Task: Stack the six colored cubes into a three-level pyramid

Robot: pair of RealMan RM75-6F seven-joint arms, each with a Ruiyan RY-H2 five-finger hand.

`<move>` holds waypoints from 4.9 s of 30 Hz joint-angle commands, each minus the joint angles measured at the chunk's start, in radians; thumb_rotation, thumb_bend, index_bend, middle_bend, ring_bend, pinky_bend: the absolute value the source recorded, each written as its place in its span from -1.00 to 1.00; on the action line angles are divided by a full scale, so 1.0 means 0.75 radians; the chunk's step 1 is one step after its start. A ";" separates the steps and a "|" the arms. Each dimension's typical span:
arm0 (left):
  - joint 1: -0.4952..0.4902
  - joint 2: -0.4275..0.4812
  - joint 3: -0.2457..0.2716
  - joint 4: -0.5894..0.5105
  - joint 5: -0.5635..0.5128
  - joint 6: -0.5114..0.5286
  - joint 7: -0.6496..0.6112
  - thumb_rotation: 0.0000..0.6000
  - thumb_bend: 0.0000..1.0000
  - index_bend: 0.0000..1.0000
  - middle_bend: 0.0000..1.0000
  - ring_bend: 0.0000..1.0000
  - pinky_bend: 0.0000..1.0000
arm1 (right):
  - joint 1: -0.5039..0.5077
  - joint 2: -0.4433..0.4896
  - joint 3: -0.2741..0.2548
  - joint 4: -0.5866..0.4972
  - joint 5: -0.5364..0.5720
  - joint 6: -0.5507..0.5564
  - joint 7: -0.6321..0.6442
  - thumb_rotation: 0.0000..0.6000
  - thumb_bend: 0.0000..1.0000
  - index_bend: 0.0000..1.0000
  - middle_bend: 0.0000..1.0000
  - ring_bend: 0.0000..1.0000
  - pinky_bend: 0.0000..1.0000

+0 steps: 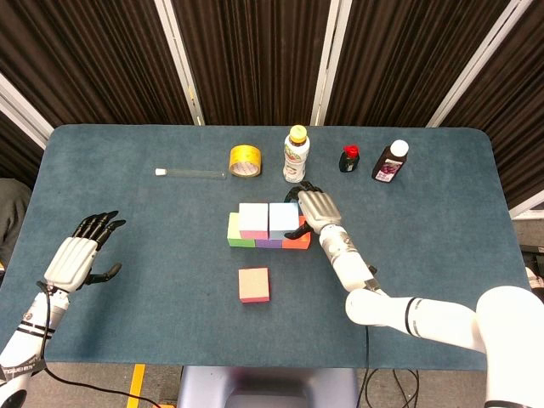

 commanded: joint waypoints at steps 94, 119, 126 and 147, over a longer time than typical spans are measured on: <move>0.005 -0.019 0.013 0.036 -0.003 -0.052 -0.038 1.00 -0.38 -0.79 -1.00 -1.00 -0.83 | 0.026 -0.025 -0.024 -0.030 0.063 0.056 -0.095 1.00 -0.45 -0.38 -0.48 -0.79 -0.67; 0.017 -0.011 0.021 0.029 0.003 -0.043 -0.041 1.00 -0.38 -0.81 -1.00 -1.00 -0.83 | 0.034 -0.040 0.003 -0.074 0.038 0.116 -0.115 1.00 -0.45 -1.00 -0.93 -1.00 -0.93; 0.018 -0.010 0.024 0.031 0.002 -0.048 -0.044 1.00 -0.38 -0.81 -1.00 -1.00 -0.83 | 0.049 -0.069 0.009 -0.043 0.056 0.118 -0.131 1.00 -0.45 -1.00 -0.93 -1.00 -0.93; 0.022 -0.013 0.028 0.047 0.007 -0.048 -0.060 1.00 -0.38 -0.81 -1.00 -1.00 -0.83 | 0.060 -0.113 0.029 -0.003 0.064 0.134 -0.157 1.00 -0.45 -1.00 -0.93 -1.00 -0.94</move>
